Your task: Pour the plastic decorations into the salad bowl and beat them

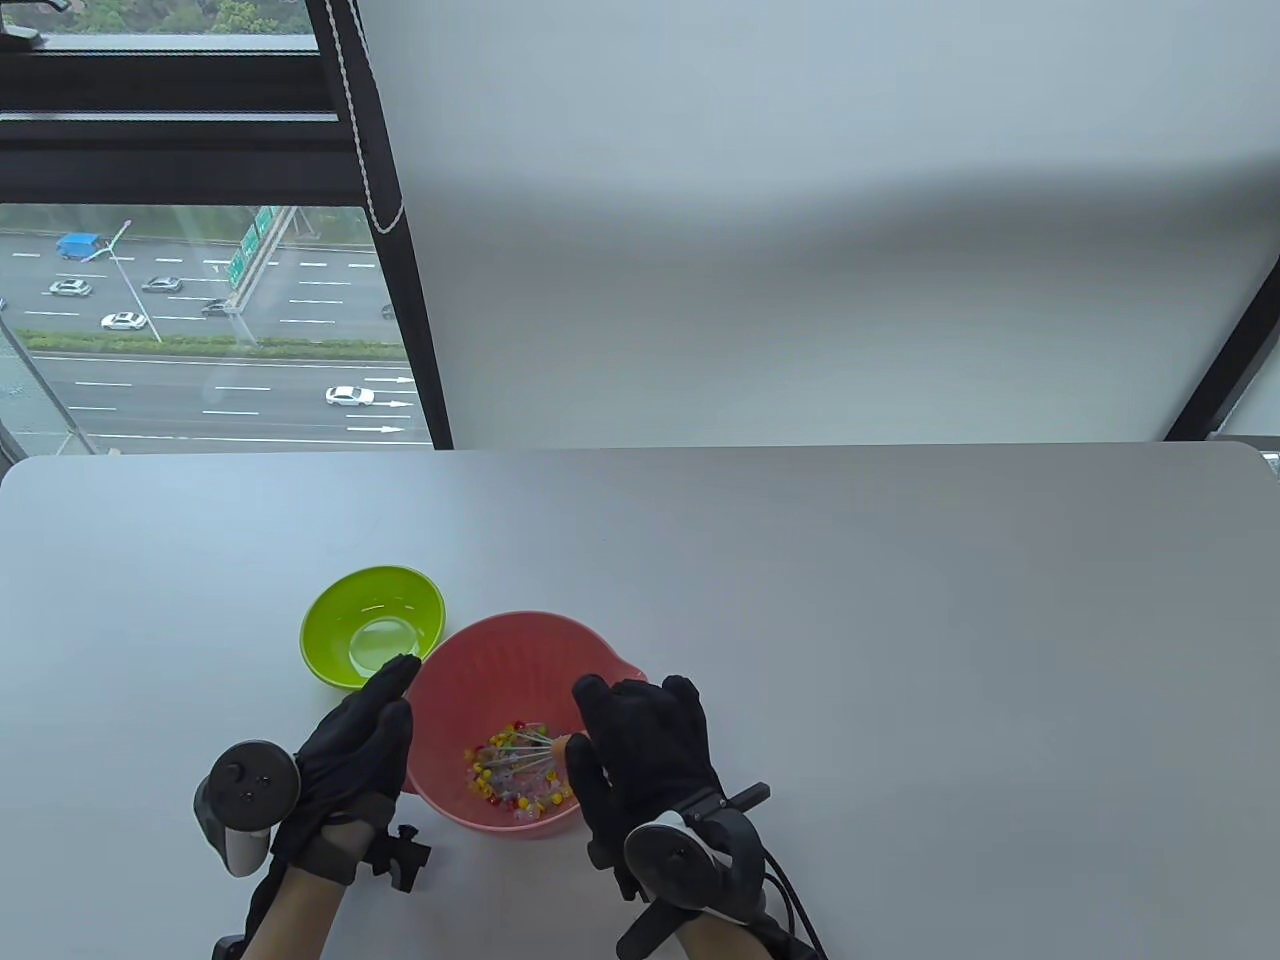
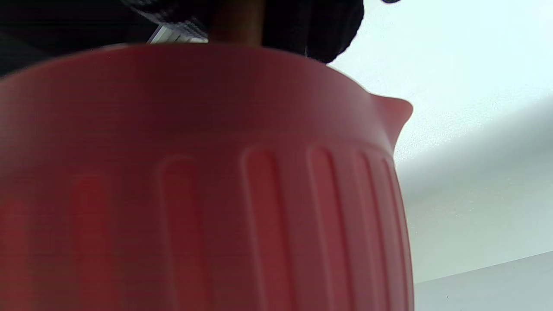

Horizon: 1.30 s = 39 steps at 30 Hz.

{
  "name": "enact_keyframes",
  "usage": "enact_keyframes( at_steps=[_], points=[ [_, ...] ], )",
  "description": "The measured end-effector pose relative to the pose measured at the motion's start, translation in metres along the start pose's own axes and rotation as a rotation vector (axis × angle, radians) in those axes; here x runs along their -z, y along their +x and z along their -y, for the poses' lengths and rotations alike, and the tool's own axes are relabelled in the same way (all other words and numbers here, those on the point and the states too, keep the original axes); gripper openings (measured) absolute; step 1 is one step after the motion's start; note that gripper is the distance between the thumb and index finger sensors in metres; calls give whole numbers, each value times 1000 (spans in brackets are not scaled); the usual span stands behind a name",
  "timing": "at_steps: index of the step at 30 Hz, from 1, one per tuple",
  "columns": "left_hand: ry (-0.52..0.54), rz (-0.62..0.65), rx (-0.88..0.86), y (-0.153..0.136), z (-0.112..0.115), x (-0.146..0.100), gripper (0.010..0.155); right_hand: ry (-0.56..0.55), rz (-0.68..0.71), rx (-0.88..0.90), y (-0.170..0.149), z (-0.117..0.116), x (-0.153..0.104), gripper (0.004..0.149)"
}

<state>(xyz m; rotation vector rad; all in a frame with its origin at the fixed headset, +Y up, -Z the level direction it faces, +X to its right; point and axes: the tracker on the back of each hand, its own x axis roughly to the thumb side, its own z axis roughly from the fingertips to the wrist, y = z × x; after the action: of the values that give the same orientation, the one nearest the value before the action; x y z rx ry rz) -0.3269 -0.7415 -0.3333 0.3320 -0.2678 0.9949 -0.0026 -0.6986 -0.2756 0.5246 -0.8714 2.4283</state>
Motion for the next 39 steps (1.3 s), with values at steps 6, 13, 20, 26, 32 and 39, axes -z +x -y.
enact_keyframes(
  at_steps=[6, 13, 20, 26, 32, 39],
  points=[
    [0, 0, 0, 0, 0, 0, 58, -11, 41, -72, 3, -1, -1, 63],
    [0, 0, 0, 0, 0, 0, 58, -29, 61, -133, 1, 2, 0, 63],
    [0, 1, 0, 0, 0, 0, 58, -62, 52, -148, -2, 9, 2, 62],
    [0, 1, 1, 0, 0, 0, 58, -97, 13, -123, -7, 17, 4, 61],
    [0, 1, 1, 0, 0, 0, 58, -113, -23, -85, -12, 22, 5, 60],
    [1, 3, 2, -1, 0, 0, 58, -100, -66, -37, -14, 24, 7, 59]
  ],
)
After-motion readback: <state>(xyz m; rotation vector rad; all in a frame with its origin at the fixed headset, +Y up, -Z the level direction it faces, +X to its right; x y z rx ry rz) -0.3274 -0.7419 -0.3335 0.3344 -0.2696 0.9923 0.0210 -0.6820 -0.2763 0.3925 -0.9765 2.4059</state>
